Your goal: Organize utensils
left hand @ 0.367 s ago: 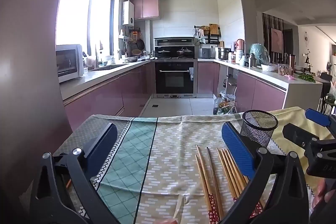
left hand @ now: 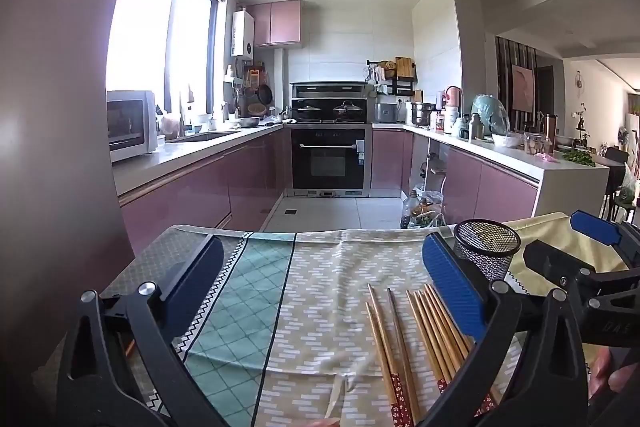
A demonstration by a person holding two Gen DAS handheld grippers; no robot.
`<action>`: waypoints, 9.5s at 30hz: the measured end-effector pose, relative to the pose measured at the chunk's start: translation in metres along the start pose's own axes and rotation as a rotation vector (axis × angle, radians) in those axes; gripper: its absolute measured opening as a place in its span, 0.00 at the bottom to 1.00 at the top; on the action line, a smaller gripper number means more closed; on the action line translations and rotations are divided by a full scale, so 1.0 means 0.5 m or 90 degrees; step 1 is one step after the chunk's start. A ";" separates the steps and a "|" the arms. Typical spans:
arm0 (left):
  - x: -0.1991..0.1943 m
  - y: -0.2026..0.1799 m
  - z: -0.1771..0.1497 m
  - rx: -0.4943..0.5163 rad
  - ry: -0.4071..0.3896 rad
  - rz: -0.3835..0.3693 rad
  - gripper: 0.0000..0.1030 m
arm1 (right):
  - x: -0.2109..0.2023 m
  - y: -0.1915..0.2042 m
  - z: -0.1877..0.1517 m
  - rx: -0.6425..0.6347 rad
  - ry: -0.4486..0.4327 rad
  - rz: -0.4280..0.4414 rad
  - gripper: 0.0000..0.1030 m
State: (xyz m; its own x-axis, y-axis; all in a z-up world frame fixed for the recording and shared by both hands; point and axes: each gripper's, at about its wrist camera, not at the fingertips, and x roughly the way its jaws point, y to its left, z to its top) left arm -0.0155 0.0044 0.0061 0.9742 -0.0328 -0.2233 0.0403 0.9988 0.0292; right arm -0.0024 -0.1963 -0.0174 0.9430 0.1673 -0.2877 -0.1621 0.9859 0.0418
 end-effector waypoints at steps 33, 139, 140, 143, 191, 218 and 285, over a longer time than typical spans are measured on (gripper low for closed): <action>-0.009 0.018 -0.001 -0.011 -0.020 0.010 0.96 | -0.005 0.016 -0.001 -0.007 -0.015 0.003 0.94; 0.215 -0.057 -0.161 0.116 0.342 -0.125 0.62 | 0.198 -0.021 -0.126 0.003 0.390 0.069 0.34; 0.217 -0.055 -0.160 0.115 0.348 -0.130 0.61 | 0.204 -0.025 -0.123 0.004 0.393 0.068 0.34; 0.228 -0.063 -0.166 0.129 0.359 -0.138 0.60 | 0.206 -0.025 -0.121 0.001 0.402 0.069 0.34; 0.295 -0.070 -0.168 0.102 0.447 -0.207 0.15 | 0.243 -0.026 -0.111 0.031 0.421 0.084 0.13; 0.298 -0.072 -0.156 0.086 0.432 -0.198 0.07 | 0.215 -0.039 -0.089 0.043 0.388 0.127 0.05; 0.309 -0.178 0.117 0.054 0.242 -0.291 0.30 | 0.188 -0.187 0.133 0.058 0.192 0.131 0.30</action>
State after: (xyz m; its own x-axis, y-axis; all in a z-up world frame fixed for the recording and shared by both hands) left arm 0.1446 -0.0916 0.0260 0.7064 -0.4275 -0.5641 0.4699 0.8793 -0.0780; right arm 0.1207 -0.2721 0.0156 0.7634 0.3658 -0.5324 -0.3003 0.9307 0.2090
